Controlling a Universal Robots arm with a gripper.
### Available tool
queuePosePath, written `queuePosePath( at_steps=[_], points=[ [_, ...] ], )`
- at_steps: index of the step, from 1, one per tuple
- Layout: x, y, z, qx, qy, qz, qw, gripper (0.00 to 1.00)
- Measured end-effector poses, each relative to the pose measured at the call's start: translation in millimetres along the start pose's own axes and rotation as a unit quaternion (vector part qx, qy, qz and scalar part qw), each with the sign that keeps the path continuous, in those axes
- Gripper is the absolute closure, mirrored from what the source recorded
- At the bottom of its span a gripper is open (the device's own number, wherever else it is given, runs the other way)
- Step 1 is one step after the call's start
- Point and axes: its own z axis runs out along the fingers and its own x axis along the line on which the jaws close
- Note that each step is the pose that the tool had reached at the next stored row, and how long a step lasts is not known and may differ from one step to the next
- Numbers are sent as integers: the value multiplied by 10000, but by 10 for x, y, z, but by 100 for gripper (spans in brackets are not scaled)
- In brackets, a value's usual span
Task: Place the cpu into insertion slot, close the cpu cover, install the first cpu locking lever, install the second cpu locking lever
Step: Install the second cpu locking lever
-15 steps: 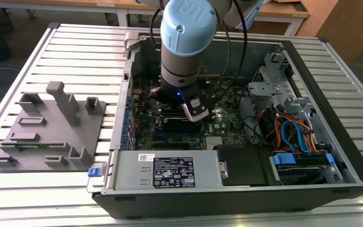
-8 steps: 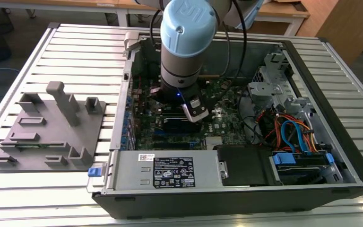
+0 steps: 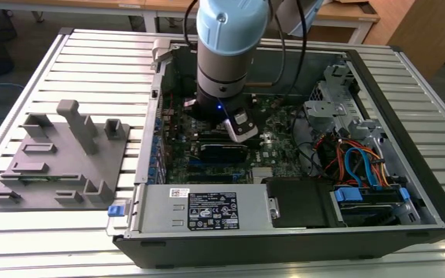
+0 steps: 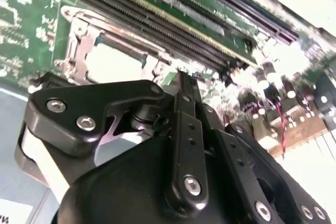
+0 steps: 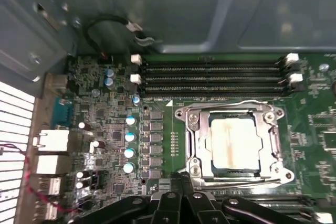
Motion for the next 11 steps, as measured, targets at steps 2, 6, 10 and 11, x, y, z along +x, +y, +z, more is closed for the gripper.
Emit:
queuePosePath(
  at_steps=[2,6,10,11],
  points=[
    [3,20,-67,0,0,0,10000,89],
    [7,44,-148,0,0,0,10000,89],
    [7,44,-148,-1,0,0,10000,89],
    [7,44,-148,-1,0,0,10000,89]
  ],
)
